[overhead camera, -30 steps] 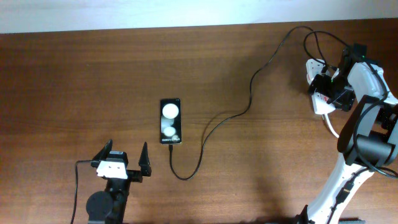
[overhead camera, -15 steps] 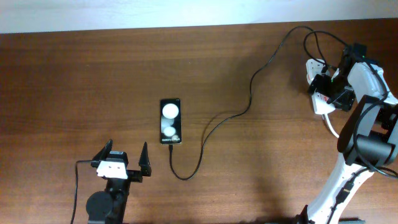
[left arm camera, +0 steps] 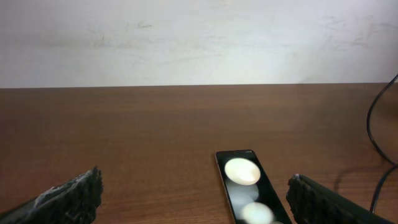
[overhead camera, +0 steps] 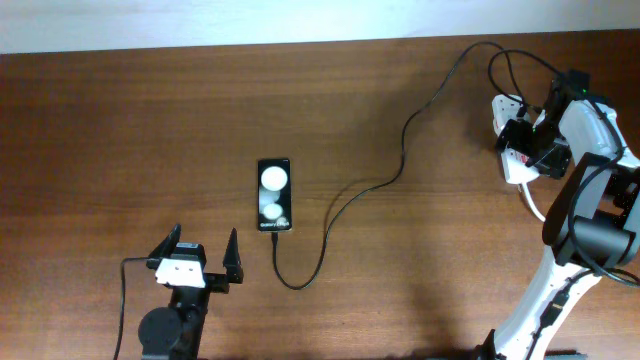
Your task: Plug charger to phone and switch on socket
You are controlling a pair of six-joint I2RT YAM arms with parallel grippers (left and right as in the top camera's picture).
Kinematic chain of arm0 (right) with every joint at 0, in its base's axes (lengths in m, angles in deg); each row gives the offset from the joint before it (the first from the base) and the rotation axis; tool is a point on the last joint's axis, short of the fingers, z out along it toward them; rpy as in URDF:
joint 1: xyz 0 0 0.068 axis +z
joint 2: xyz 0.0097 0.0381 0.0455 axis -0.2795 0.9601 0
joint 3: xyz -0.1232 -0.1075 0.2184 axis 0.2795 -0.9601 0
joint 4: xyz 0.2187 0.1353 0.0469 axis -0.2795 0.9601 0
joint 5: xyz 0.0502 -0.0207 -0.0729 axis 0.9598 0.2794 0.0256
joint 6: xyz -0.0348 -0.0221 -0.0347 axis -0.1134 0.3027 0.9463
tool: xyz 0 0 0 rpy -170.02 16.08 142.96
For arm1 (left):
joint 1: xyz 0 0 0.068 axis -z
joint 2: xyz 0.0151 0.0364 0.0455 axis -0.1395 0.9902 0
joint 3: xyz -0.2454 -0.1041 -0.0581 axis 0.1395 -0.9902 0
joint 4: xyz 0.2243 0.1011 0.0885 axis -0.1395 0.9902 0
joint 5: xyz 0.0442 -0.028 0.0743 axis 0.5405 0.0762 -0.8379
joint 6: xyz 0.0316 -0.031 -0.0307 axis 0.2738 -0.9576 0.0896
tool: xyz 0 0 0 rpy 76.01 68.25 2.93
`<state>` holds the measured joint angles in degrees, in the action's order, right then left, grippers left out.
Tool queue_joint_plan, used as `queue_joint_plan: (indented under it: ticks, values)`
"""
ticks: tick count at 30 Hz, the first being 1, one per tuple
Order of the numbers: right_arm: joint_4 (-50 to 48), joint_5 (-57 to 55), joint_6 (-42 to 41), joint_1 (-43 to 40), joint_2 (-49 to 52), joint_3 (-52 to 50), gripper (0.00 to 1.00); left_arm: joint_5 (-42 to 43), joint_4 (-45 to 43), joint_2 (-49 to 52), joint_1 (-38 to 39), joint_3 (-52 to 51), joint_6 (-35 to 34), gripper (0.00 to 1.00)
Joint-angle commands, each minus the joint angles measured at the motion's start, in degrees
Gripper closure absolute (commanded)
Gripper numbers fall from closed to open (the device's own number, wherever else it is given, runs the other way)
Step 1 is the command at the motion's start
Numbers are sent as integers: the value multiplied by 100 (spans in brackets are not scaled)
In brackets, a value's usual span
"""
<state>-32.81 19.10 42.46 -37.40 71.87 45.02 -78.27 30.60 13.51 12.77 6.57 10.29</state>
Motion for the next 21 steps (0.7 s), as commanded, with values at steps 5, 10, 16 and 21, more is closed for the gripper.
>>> queue_joint_plan:
  ticks: [5, 10, 16, 21]
  values:
    - [4, -114, -2, 13, 74, -50, 1, -61, 42, -50, -9, -13, 72, 1]
    - [4, -114, -2, 13, 72, -50, 2, -61, 42, -50, -9, -13, 72, 1]
    - [4, -114, -2, 24, -55, -50, 1, -61, 42, -50, -9, -13, 72, 1]
    - [7, -114, -2, 24, -605, -50, 1, -61, 42, -50, -9, -13, 72, 1]
